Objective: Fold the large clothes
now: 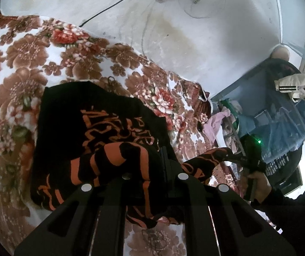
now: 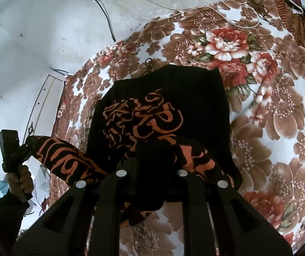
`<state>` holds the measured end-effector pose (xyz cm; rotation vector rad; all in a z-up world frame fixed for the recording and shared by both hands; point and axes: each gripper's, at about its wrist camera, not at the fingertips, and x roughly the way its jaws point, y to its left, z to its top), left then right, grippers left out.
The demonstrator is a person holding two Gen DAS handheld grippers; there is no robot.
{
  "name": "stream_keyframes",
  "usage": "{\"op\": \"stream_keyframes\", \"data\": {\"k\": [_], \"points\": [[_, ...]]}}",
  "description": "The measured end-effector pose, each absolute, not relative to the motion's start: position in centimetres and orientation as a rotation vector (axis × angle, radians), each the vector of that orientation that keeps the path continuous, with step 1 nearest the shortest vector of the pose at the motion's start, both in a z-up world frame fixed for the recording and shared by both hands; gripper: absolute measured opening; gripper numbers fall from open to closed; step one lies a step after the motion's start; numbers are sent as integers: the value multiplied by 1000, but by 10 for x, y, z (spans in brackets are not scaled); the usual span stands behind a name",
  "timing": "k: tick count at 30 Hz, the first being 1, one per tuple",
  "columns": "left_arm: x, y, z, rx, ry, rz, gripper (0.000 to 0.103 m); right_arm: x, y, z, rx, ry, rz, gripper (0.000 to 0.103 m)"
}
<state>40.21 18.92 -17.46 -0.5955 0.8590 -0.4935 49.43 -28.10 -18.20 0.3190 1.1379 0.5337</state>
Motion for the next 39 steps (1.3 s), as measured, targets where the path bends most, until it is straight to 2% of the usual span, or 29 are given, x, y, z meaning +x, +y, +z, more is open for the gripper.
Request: {"op": "stream_keyframes", "data": {"k": [7, 13, 19, 23, 29, 31, 32, 33, 34, 35, 36, 39], "points": [[438, 187, -164, -567, 820, -528, 9, 525, -280, -174, 302, 1096, 528, 14], [509, 198, -158, -579, 757, -559, 9, 598, -287, -181, 319, 1058, 484, 14], [601, 207, -224, -581, 879, -463, 9, 673, -275, -231, 253, 1099, 434, 14], [631, 203, -261, -522, 927, -401, 9, 712, -266, -277, 198, 1133, 397, 14], [669, 222, -313, -563, 985, -309, 10, 762, -271, -343, 269, 1276, 351, 15], [680, 232, -329, -581, 1025, -266, 12, 777, -278, -360, 352, 1330, 356, 18], [686, 239, -338, -611, 1052, -246, 22, 780, -281, -363, 388, 1334, 355, 21], [690, 247, -347, -651, 1073, -241, 41, 784, -284, -365, 425, 1343, 362, 25], [692, 251, -351, -672, 1086, -237, 55, 787, -285, -367, 463, 1357, 378, 41], [693, 257, -353, -683, 1092, -216, 79, 790, -289, -368, 535, 1371, 407, 62], [693, 263, -353, -694, 1085, -201, 80, 790, -292, -364, 591, 1367, 417, 67], [693, 291, -346, -778, 1051, -138, 80, 791, -295, -345, 647, 1358, 424, 76]]}}
